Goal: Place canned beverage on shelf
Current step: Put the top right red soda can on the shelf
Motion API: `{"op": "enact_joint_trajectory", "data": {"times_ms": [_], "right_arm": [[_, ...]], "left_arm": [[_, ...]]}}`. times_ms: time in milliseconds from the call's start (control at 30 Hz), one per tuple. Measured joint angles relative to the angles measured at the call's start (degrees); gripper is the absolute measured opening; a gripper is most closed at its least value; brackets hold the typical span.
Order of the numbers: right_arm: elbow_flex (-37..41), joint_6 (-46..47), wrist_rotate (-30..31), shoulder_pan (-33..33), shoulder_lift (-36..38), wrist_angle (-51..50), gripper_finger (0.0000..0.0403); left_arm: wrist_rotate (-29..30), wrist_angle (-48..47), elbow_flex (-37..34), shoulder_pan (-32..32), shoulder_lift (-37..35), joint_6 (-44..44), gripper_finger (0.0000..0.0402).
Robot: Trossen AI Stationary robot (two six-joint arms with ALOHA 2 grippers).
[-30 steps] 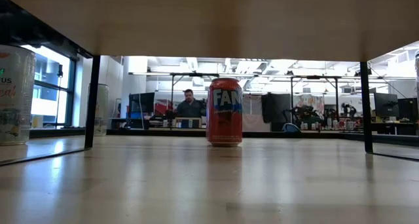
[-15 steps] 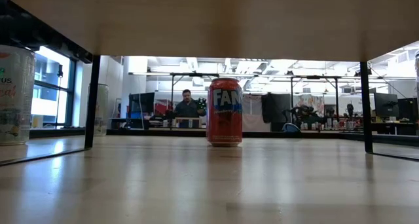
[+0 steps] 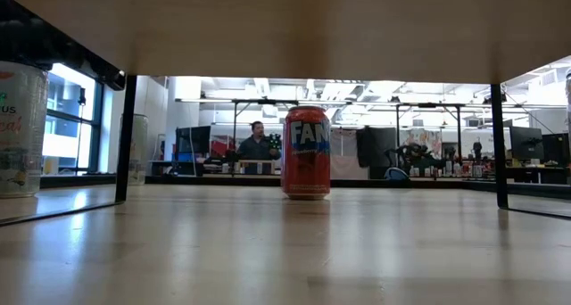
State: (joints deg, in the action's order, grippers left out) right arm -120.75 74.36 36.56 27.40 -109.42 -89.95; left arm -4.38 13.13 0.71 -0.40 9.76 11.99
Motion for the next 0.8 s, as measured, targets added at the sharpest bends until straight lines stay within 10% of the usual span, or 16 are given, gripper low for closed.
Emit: {"op": "enact_joint_trajectory", "data": {"times_ms": [233,500,800], "right_arm": [[5.99,-2.47,6.12,3.14,11.17,0.00,0.0291],[21.22,1.45,-2.01,5.45,26.38,-0.47,0.0291],[27.18,12.47,1.28,13.25,23.67,1.30,0.0291]], "left_arm": [[0.02,0.68,0.00,0.00,-0.02,4.39,0.0209],[0.04,6.25,0.00,0.00,-0.02,9.49,0.0209],[4.12,12.32,0.00,-0.02,0.00,8.44,0.0209]]}}
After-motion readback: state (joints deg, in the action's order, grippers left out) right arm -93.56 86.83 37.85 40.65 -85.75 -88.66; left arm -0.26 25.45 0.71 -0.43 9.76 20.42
